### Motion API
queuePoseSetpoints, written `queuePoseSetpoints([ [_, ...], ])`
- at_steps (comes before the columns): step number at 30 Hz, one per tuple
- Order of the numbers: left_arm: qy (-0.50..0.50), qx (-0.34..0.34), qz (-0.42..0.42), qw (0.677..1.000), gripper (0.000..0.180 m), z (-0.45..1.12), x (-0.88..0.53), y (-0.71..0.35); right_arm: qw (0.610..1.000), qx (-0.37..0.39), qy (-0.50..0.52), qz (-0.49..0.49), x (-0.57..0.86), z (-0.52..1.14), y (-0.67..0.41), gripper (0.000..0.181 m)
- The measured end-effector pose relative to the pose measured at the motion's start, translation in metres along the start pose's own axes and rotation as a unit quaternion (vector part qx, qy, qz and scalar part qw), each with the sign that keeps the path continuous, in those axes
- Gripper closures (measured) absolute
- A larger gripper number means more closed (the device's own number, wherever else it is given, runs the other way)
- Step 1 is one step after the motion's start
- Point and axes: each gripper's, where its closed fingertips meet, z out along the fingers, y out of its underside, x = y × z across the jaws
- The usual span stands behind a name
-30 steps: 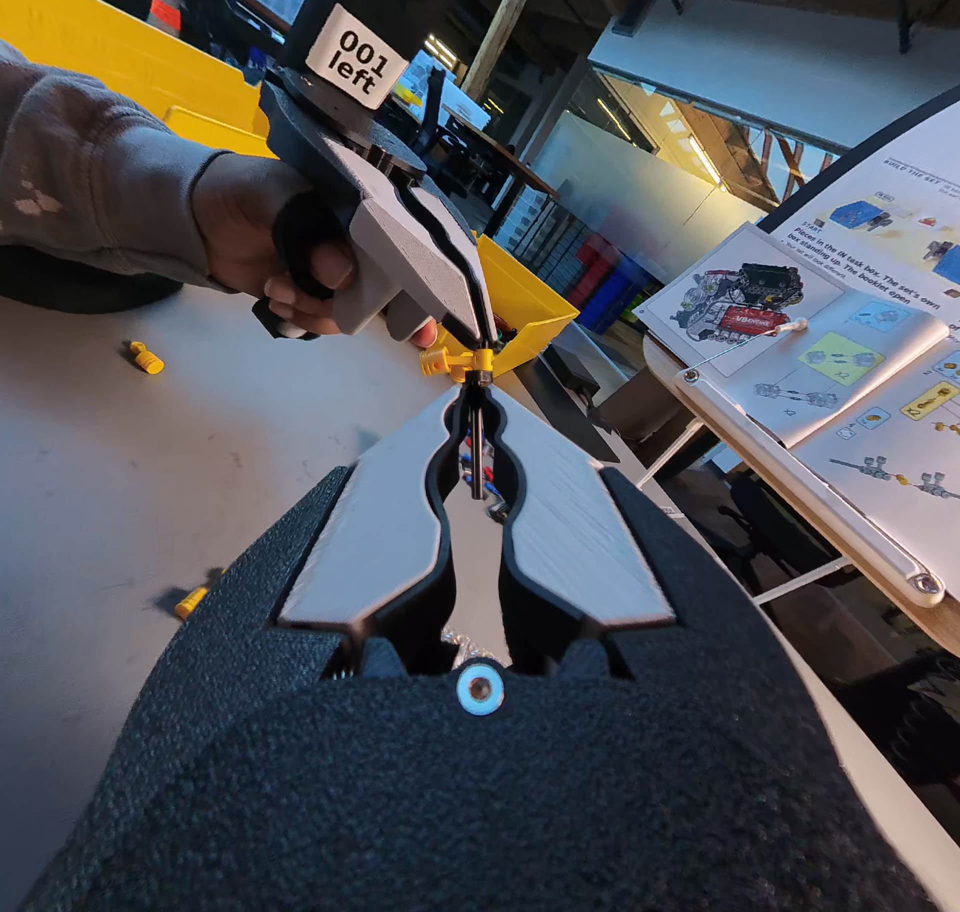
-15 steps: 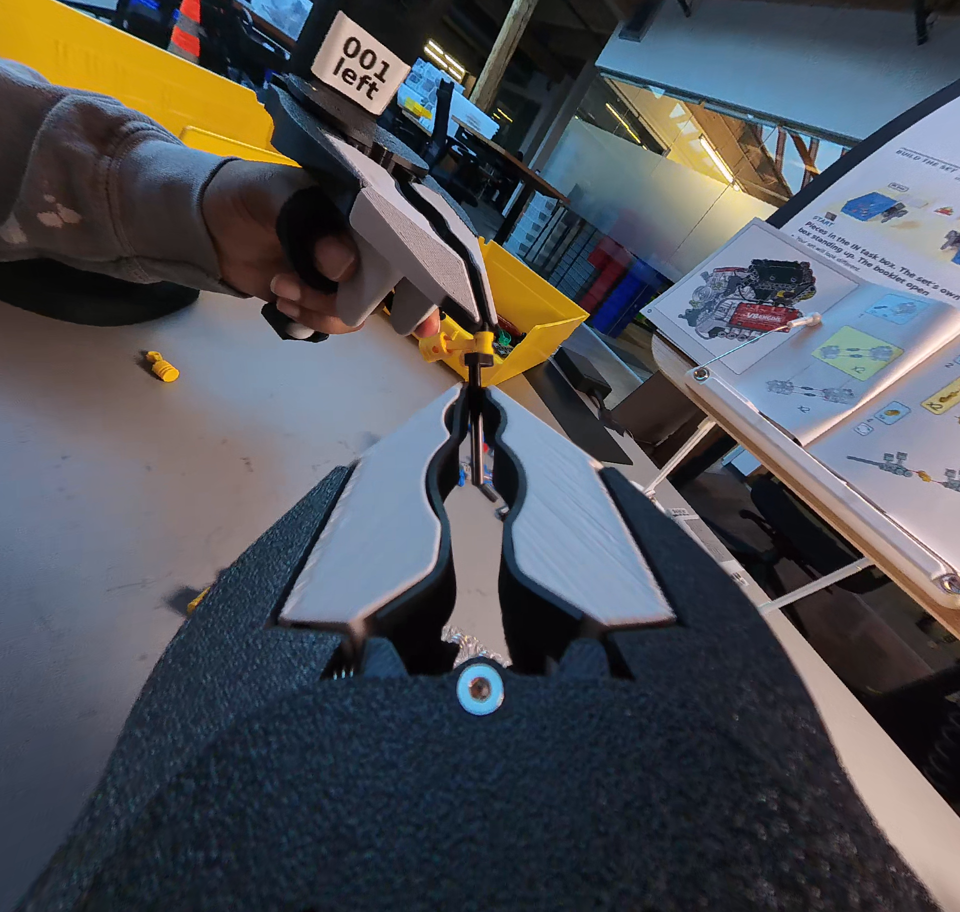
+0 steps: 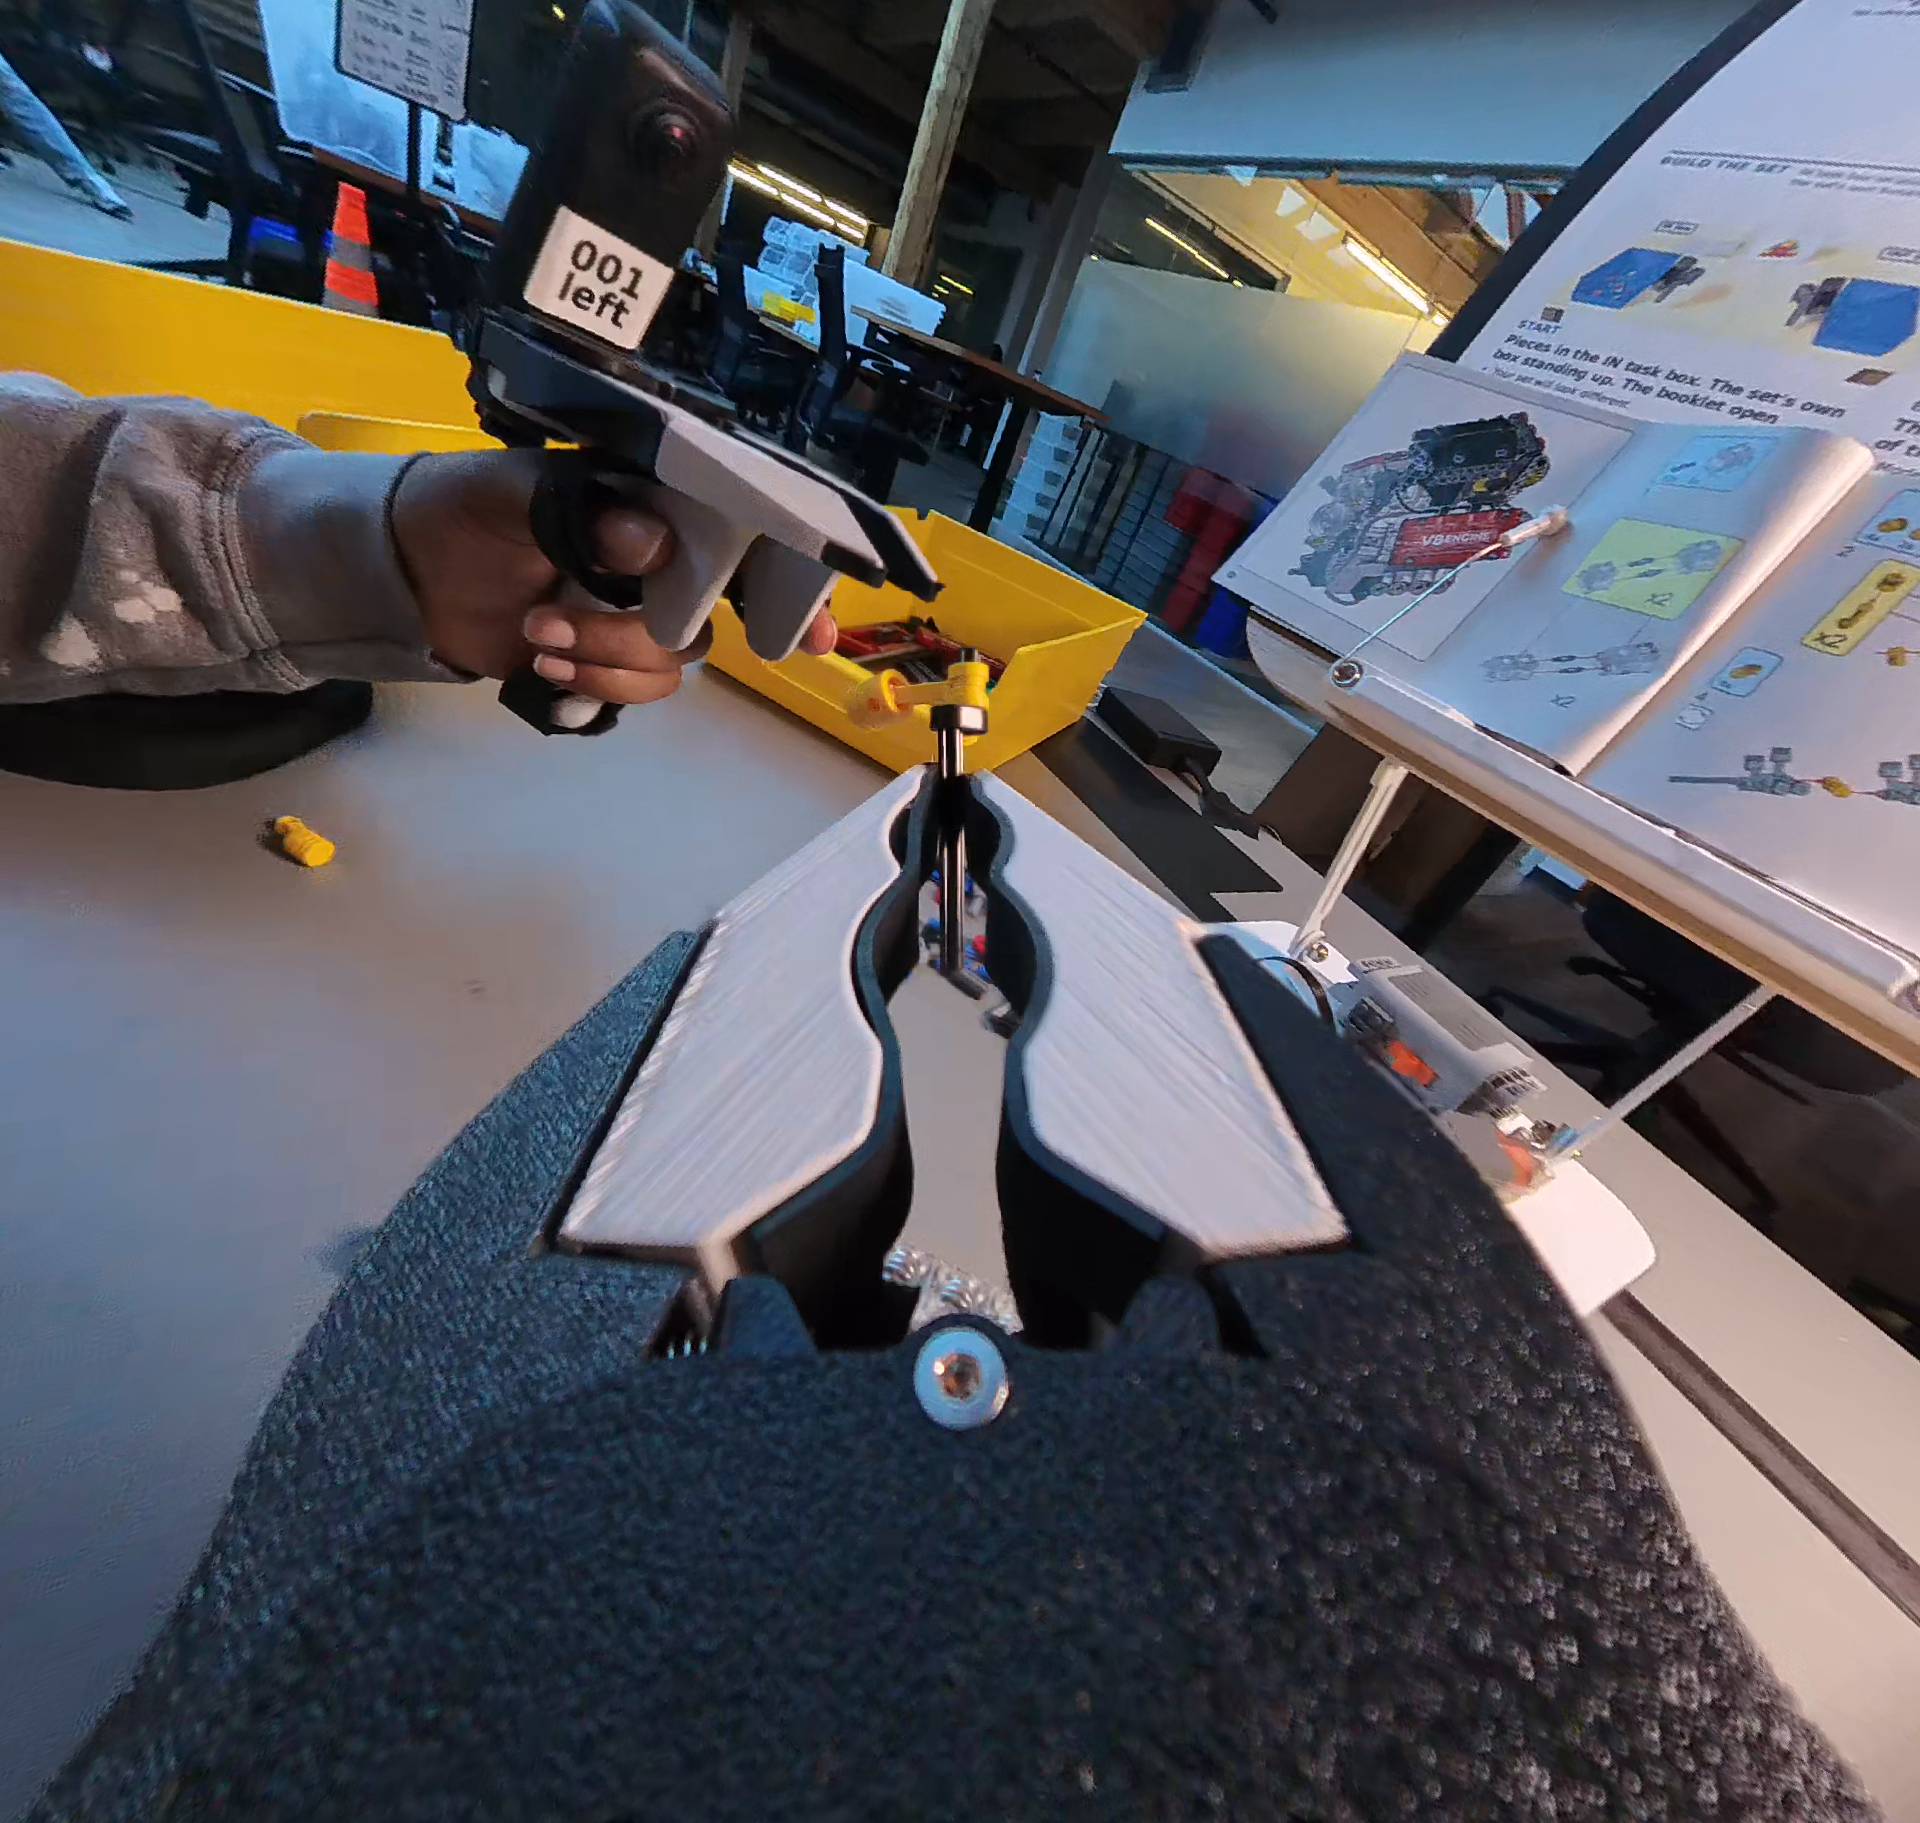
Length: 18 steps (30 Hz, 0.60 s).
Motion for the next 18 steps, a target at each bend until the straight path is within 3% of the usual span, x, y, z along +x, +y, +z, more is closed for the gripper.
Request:
queuePoseSetpoints([
  [9,-0.039,-0.070,0.018,0.997,0.154,-0.001,-0.026,0.036,0.999,0.021,0.006,0.032,0.020,-0.014,-0.002,0.178],
  [18,0.009,-0.172,0.059,0.983,0.156,0.000,-0.003,0.073,1.000,-0.003,0.018,-0.003,0.041,-0.035,-0.002,0.177],
])
